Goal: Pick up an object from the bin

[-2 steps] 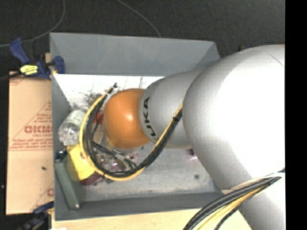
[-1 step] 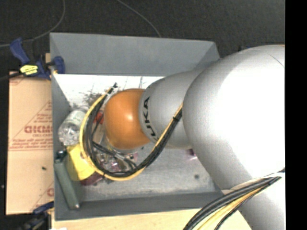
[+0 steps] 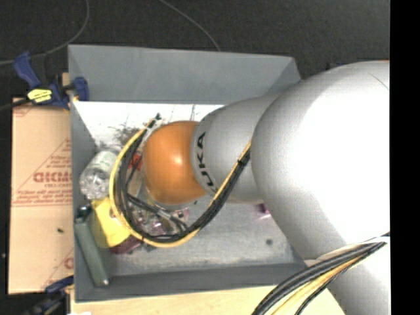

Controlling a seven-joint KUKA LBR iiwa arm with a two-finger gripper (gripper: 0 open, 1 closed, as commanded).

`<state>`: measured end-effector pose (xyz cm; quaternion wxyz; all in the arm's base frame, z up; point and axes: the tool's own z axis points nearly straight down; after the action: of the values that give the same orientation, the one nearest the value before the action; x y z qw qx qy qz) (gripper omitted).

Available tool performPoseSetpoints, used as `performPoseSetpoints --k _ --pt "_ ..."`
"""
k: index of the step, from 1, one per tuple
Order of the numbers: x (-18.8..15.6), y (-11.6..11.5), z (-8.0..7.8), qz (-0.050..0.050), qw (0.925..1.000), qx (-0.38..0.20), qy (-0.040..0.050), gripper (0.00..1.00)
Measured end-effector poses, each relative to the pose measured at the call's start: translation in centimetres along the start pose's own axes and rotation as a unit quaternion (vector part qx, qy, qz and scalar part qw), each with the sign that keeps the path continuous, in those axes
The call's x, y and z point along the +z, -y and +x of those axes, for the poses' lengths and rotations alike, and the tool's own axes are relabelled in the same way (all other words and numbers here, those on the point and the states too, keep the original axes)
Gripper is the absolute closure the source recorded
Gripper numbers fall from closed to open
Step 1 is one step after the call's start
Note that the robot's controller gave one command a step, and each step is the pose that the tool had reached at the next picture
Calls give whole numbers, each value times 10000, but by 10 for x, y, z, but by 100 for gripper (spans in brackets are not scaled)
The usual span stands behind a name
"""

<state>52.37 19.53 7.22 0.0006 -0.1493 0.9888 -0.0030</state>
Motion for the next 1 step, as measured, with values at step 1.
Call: performPoseSetpoints --k 1 --pt "-8 1 1 3 10000 2 -19 100"
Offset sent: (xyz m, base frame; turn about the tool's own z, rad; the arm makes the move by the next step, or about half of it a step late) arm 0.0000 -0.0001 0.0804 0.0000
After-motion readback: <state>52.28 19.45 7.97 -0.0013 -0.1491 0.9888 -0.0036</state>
